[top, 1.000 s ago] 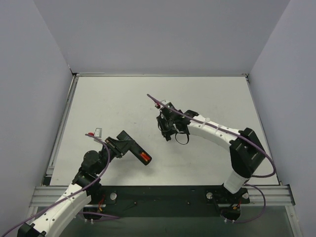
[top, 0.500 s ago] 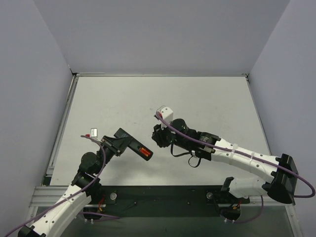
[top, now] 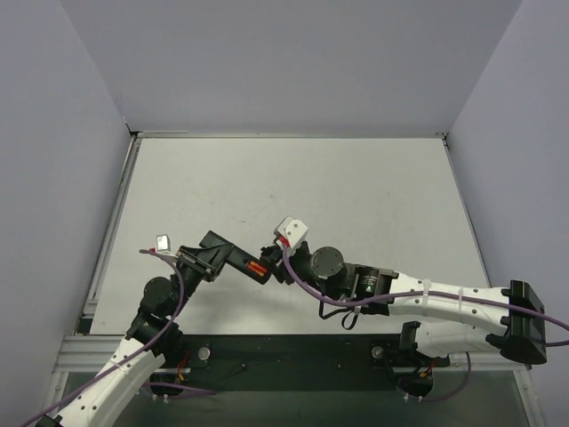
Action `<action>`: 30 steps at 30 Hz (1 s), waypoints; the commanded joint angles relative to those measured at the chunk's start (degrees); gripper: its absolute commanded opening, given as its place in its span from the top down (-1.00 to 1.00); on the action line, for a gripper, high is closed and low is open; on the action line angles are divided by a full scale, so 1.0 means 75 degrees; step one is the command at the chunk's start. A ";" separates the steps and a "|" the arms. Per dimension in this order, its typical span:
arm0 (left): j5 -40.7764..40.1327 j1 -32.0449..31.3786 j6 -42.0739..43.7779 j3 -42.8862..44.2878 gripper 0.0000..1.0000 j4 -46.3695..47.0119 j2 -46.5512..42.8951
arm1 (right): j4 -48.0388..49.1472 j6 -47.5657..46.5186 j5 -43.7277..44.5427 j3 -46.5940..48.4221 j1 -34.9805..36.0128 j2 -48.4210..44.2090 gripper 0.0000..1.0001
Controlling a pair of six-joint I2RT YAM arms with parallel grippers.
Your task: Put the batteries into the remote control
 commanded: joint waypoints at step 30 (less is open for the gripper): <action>-0.0362 0.0016 -0.1127 -0.1078 1.00 0.0122 -0.0082 | 0.1803 -0.0587 0.0115 -0.0430 0.0520 0.0191 0.68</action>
